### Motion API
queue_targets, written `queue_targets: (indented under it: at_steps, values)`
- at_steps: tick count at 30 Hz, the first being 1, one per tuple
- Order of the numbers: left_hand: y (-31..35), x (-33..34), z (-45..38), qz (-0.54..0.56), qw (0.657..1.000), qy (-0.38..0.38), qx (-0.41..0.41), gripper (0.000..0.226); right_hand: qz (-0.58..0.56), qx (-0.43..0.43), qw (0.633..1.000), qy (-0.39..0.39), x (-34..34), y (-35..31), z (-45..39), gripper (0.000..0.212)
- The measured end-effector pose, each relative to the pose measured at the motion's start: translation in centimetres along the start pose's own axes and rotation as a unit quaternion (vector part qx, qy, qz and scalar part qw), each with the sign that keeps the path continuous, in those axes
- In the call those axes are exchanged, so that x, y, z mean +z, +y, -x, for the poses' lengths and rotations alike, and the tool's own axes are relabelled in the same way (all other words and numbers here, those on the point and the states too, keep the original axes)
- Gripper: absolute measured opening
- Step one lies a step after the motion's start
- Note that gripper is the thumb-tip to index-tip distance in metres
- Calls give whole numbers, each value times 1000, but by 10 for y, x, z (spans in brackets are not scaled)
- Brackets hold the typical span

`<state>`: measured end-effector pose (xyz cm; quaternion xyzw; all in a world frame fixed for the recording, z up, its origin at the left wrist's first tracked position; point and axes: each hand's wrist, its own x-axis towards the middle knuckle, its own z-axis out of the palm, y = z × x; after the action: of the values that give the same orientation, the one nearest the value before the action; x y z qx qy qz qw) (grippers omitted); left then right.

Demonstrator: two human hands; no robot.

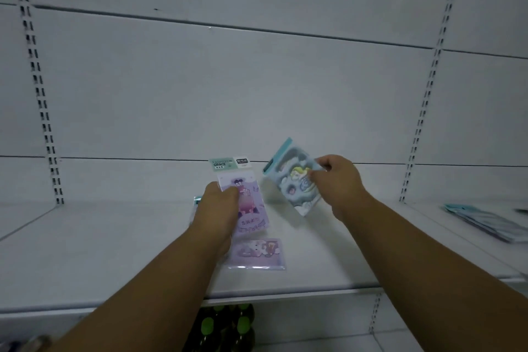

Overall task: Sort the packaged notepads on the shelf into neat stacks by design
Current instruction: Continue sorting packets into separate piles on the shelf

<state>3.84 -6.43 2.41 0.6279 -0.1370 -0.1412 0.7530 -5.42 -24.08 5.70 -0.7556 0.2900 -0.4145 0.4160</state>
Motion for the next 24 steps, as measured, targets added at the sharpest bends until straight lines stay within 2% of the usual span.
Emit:
queue_targets:
  at_steps: [2,5,9,13,15,19,24]
  values:
    - [-3,31,10,-6,1000,-21,3,23,-46,-1,998,46,-35,4,-1,10]
    - [-9,89,29,-20,997,-69,12,17,-87,14,993,73,-99,21,-2,14]
    - [-29,185,56,-27,991,-131,26,25,-92,18,992,85,-202,54,0,15]
    - [-45,306,100,2,972,-231,29,27,-70,-2,992,103,-317,88,-1,20]
    - [-49,352,117,15,968,-246,41,26,-61,-8,991,122,-359,102,-8,20]
    - [-61,448,139,29,965,-259,14,28,-52,9,985,163,-441,140,-33,18]
    - [-75,546,133,5,957,-287,33,30,-57,20,981,186,-504,192,-73,16]
